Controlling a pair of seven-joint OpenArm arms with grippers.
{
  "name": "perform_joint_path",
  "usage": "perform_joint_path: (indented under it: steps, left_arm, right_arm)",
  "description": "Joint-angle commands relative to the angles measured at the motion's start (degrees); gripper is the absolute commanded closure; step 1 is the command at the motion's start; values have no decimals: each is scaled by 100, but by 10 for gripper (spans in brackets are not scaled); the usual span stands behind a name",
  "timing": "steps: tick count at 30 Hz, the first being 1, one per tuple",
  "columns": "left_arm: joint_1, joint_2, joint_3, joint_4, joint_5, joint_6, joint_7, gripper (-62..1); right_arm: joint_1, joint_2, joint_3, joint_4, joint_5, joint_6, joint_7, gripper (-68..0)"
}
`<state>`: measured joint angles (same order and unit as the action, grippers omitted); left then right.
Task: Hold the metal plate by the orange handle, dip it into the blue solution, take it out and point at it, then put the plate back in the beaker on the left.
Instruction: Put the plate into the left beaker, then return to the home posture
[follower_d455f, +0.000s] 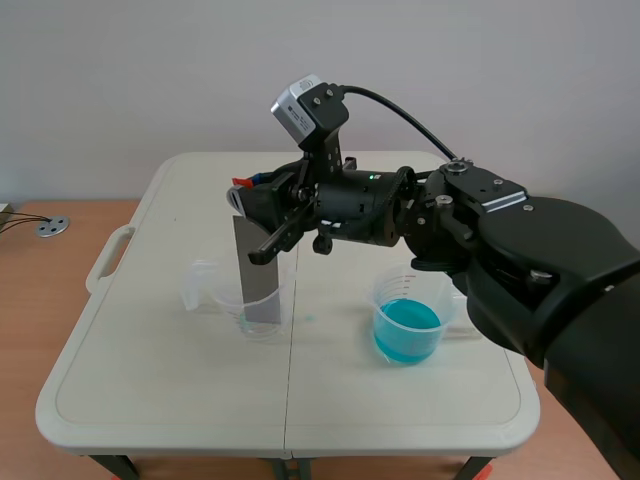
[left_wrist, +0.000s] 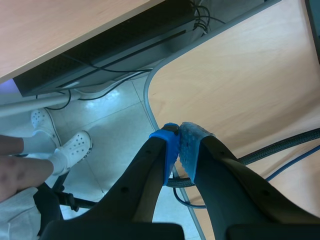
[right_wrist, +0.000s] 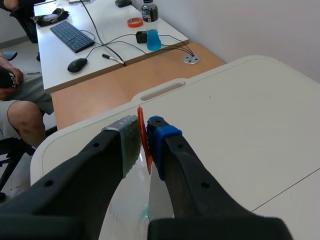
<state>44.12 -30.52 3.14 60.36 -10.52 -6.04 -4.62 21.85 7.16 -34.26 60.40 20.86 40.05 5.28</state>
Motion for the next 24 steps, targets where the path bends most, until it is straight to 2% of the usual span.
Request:
perform_joint_path:
  steps: [1, 17, 24]
  left_arm:
    - [61, -85, 7, 33, -33, -9, -52, -18]
    - [63, -173, 7, 33, -31, -7, -28, -18]
    - [63, -175, 7, 33, 195, -9, -2, -19]
  right_arm:
    - [83, -15, 7, 74, 81, 2, 61, -69]
    - [83, 0, 22, 74, 81, -2, 63, -71]
    - [83, 0, 24, 74, 81, -20, 66, -277]
